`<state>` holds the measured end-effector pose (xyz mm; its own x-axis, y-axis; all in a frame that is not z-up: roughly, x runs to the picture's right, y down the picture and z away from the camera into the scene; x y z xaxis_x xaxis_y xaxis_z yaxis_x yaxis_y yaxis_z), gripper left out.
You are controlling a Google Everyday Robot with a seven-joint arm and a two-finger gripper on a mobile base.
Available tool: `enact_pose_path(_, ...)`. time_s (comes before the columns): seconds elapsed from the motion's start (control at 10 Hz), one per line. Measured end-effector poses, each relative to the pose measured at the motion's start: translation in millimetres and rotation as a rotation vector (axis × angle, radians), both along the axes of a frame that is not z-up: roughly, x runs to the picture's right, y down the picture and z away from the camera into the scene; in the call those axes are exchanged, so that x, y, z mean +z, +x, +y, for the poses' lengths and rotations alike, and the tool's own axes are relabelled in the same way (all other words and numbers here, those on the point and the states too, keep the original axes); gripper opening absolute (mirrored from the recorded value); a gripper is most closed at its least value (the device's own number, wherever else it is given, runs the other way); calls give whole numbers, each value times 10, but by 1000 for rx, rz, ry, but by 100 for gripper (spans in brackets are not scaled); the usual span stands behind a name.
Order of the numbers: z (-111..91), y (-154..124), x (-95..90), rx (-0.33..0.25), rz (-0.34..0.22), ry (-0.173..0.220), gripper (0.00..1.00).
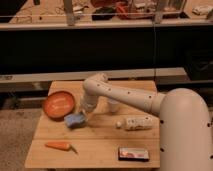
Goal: Place the white sponge in the ceramic bowl
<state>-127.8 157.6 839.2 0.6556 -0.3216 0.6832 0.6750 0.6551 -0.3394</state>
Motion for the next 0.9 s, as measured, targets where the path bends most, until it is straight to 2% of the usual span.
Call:
enact_pose_path(0.1, 21, -3, 107, 0, 5, 1, 26)
enact_pose_path(0.2, -50, -102, 106, -3, 11, 1, 22)
enact_pose_path(0.4, -227, -226, 25, -3, 17, 2, 6)
enact_pose_path(0.5, -241, -224, -4, -3, 18, 1, 6)
enact_pose_path(0.6, -230, -208, -1, -3, 19, 1, 10)
enact_pose_path(0.7, -187, -201, 56, 0, 22, -1, 20)
enact_pose_path(0.9, -150, -250, 159, 2, 26, 8, 28)
